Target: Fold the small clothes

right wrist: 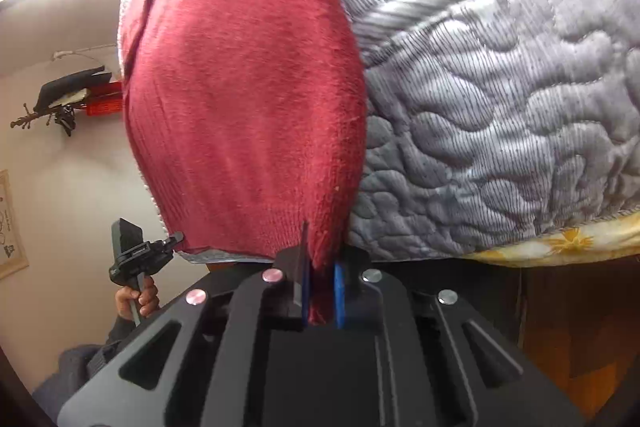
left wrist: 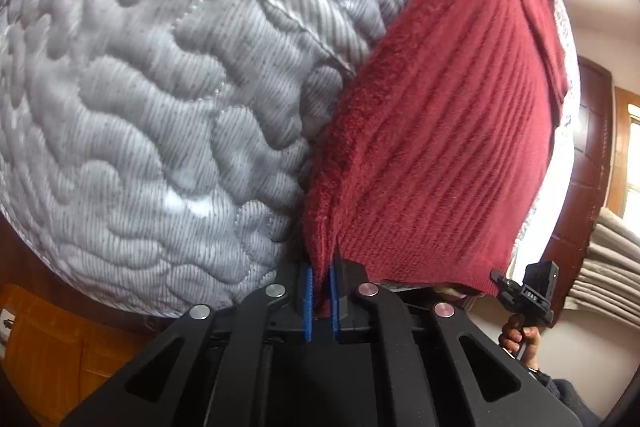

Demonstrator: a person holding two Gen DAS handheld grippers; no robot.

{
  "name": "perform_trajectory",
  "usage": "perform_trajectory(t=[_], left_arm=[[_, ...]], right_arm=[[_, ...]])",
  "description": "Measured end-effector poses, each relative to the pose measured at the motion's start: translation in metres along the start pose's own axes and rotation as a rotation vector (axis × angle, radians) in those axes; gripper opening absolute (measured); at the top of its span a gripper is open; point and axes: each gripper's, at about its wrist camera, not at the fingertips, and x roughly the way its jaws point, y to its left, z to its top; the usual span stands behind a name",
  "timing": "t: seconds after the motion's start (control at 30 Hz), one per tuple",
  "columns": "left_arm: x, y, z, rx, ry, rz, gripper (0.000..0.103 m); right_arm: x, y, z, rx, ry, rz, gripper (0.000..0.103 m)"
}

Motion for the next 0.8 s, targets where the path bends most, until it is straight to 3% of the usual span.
perform_trajectory(t=[0.4, 0.63, 0.8], left_arm=[[-0.075, -0.003, -0.013, -0.018, -0.142, -0.220, 0.005], [-0.116, -0.041, 0.007, 0.009, -0.217, -0.342, 0.005], [-0.132, -0.076, 0.044, 0.000, -0.247, -0.442, 0.005]], right_arm=[[-0.055, 0.042, 0.015, 0.004, -0.133, 0.168, 0.005], [-0.094, 0.073, 0.046, -0.016, -0.186, 0.249, 0.005], [-0.111, 0.094, 0.080, -0.009, -0.204, 0.306, 0.005]])
